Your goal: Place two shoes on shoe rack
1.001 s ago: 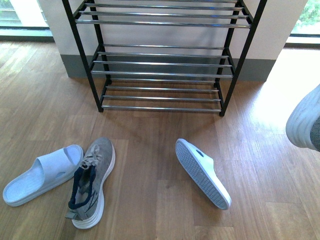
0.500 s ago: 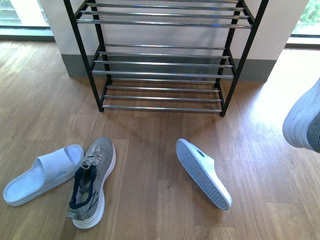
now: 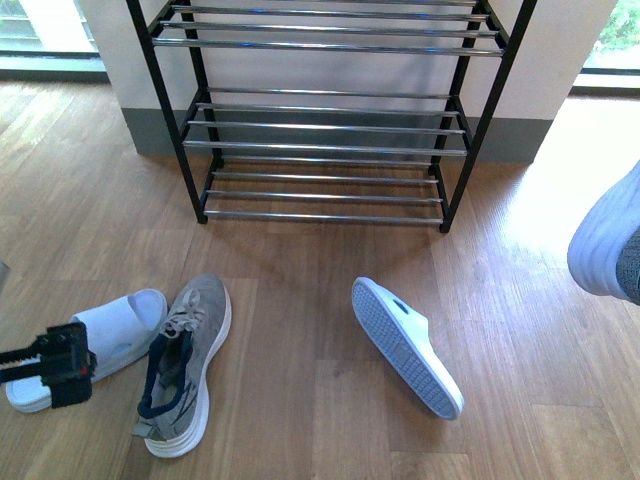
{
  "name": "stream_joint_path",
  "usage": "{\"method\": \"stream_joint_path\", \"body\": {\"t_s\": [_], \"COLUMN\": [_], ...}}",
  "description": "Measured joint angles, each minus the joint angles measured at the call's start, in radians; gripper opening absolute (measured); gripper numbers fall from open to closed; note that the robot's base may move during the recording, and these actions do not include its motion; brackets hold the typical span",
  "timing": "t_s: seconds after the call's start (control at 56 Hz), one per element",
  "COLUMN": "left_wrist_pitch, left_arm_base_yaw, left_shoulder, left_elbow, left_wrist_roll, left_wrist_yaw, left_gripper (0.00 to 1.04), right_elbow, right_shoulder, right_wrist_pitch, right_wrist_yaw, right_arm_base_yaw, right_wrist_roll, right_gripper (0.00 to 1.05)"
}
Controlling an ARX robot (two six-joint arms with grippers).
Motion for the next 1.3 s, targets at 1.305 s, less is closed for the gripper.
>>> {"method": "stream_joint_path", "body": {"t_s": [1.305], "left_wrist_pitch": [-0.32], "left_arm_base_yaw": [-0.076], "left_shoulder": [0.553], "left_elbow": [0.671], "left_wrist_roll": [0.129], "left_wrist_yaw": [0.063], "left_gripper": [0.71], "right_elbow": [0.0], "right_shoulder": [0.0], "right_wrist_pitch": [0.0], "right_wrist_yaw": [0.0], "right_arm_base_yaw": [0.0], "right_wrist_roll": [0.0], "right_gripper": [0.02]}}
